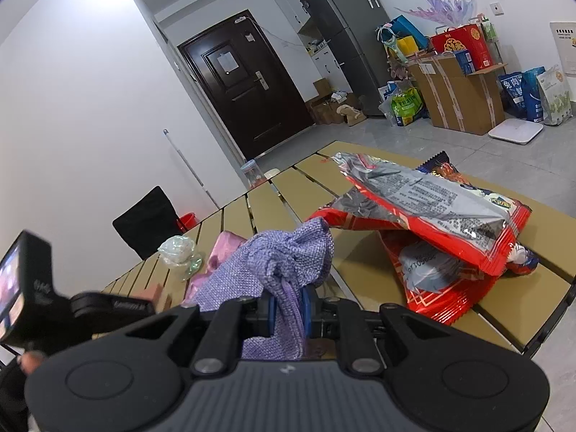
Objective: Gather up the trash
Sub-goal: 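Carry the pink sponge and purple bag back over the black bin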
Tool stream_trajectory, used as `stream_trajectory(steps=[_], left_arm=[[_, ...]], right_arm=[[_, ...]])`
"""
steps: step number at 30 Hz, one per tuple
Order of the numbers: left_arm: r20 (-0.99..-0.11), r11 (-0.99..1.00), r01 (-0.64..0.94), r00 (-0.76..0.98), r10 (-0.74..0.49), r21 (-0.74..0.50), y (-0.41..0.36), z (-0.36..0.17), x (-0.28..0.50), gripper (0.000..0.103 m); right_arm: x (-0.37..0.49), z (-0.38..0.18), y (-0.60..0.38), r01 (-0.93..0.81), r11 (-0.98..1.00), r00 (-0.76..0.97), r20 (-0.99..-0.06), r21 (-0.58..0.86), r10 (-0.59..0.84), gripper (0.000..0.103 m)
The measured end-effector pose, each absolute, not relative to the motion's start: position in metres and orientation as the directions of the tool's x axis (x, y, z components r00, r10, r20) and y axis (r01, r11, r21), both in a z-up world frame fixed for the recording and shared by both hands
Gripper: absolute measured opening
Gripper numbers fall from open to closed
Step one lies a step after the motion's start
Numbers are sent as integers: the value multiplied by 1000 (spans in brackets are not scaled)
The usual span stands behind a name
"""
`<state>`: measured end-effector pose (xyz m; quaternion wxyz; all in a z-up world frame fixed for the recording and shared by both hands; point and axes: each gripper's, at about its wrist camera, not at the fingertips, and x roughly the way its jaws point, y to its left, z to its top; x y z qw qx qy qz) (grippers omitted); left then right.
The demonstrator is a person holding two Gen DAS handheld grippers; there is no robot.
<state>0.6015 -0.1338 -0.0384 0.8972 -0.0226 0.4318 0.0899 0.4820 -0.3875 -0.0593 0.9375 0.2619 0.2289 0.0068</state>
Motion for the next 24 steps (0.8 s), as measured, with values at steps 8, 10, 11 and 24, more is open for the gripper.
stream_trajectory(steps=[8, 10, 11, 24], left_arm=[[-711, 987, -148, 687, 150, 65, -118, -16, 562, 70], [-688, 988, -139, 709, 151, 73, -115, -9, 547, 70], [-677, 988, -136, 720, 152, 77, -114, -5, 538, 70], [-568, 993, -103, 815, 118, 59, -82, 40, 428, 70]], right_arm=[[471, -51, -377, 65, 875, 908, -393, 479, 147, 14], [466, -48, -373, 49, 880, 910, -384, 473, 156, 14], [463, -46, -370, 41, 883, 911, -380, 468, 160, 14], [387, -18, -338, -62, 903, 942, -273, 424, 193, 14]])
